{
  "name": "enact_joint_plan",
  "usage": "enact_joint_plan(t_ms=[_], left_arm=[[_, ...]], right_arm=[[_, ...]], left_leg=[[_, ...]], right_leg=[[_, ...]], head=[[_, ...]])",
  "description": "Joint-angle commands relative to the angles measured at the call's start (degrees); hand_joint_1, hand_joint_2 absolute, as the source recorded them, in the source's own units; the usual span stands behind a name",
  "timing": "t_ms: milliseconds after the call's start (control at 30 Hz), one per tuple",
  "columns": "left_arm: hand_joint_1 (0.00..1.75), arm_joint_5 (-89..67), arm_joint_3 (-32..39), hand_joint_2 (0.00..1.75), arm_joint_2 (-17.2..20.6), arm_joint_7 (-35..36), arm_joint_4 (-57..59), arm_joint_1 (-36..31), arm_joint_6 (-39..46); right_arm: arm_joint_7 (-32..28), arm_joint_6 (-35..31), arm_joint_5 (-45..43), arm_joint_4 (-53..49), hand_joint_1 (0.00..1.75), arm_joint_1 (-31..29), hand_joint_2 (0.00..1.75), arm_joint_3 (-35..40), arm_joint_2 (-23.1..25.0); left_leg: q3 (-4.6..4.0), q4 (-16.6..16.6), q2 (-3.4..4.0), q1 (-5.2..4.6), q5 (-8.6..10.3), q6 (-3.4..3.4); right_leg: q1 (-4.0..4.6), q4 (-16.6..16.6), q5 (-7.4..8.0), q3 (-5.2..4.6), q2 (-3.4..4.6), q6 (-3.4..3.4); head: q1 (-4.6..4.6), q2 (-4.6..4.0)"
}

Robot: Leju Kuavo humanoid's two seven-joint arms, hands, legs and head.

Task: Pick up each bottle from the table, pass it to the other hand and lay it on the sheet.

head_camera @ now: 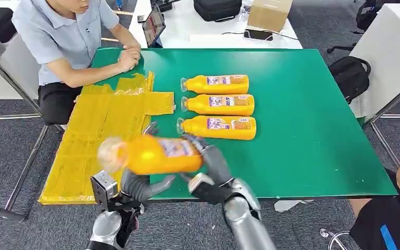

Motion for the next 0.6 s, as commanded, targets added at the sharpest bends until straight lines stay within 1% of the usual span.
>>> enact_joint_plan(t_ms=[33, 100, 300, 400, 433, 467, 500, 600], left_arm=[[0.00, 2.28, -2.24, 1.75, 0.30, 0.55, 0.69, 0.36, -0.87], [0.00, 4.29, -2.15, 1.75, 0.33, 0.94, 0.98, 0.58, -2.13], [0.00, 5.85, -2.15, 1.75, 0.55, 0.70, 0.94, 1.39, -3.18], [0.00, 6.28, -2.52, 1.75, 0.84, 0.84, 1.27, 2.27, -3.71], [0.00, 6.21, -2.54, 1.75, 0.89, 0.84, 1.43, 2.38, -3.64], [0.66, 6.94, -2.27, 1.75, 0.79, 1.10, 1.91, 2.36, -4.03], [1.45, 7.15, -2.25, 1.75, 0.82, 1.21, 2.09, 2.35, -4.24], [1.45, 7.21, -2.15, 1.75, 0.91, 1.22, 2.19, 2.31, -4.28]], right_arm=[[0.58, -1.12, 0.25, 15.04, 1.75, -3.36, 1.75, 9.18, -0.85], [1.58, -2.43, 1.63, 18.80, 1.75, -3.94, 1.75, 11.34, -0.78], [0.92, -3.33, 0.86, 20.30, 1.75, -3.86, 1.75, 11.70, -0.20], [2.84, -5.70, 2.52, 21.62, 1.75, -3.61, 1.75, 12.48, -0.30], [3.01, -6.48, 3.18, 22.04, 1.75, -3.57, 1.75, 12.84, -0.40], [3.08, -6.77, 3.53, 22.80, 1.75, -3.60, 1.75, 12.96, -0.38], [3.10, -6.86, 3.73, 22.90, 1.75, -3.46, 1.75, 13.09, -0.43], [3.08, -6.98, 3.79, 22.91, 1.75, -3.30, 1.75, 13.16, -0.46]], left_leg=[[0.19, -0.07, 0.13, 0.00, -0.04, 0.07], [0.21, -0.07, 0.17, 0.00, -0.05, 0.06], [0.21, -0.09, 0.02, 0.01, -0.04, 0.07], [0.15, -0.06, 0.02, 0.01, -0.04, 0.05], [0.27, -0.10, 0.02, 0.01, -0.06, 0.08], [0.22, -0.10, -0.01, 0.00, -0.04, 0.06], [0.29, -0.13, -0.01, 0.00, -0.05, 0.09], [0.21, -0.08, -0.05, 0.00, -0.02, 0.07]], right_leg=[[0.03, -0.08, 0.01, 0.17, 0.07, -0.11], [0.03, -0.08, 0.01, 0.18, 0.12, -0.12], [0.05, -0.10, -0.03, 0.22, -0.06, -0.17], [0.04, -0.07, -0.03, 0.15, -0.04, -0.13], [0.05, -0.10, -0.06, 0.27, -0.07, -0.19], [0.04, -0.10, -0.04, 0.23, -0.07, -0.14], [0.05, -0.12, -0.06, 0.30, -0.10, -0.20], [0.04, -0.08, -0.05, 0.21, -0.13, -0.17]], head=[[0.00, 0.00], [0.00, 0.00], [0.02, 0.00], [0.02, 0.00], [0.04, 0.00], [0.02, 0.00], [0.02, 0.00], [0.02, 0.00]])
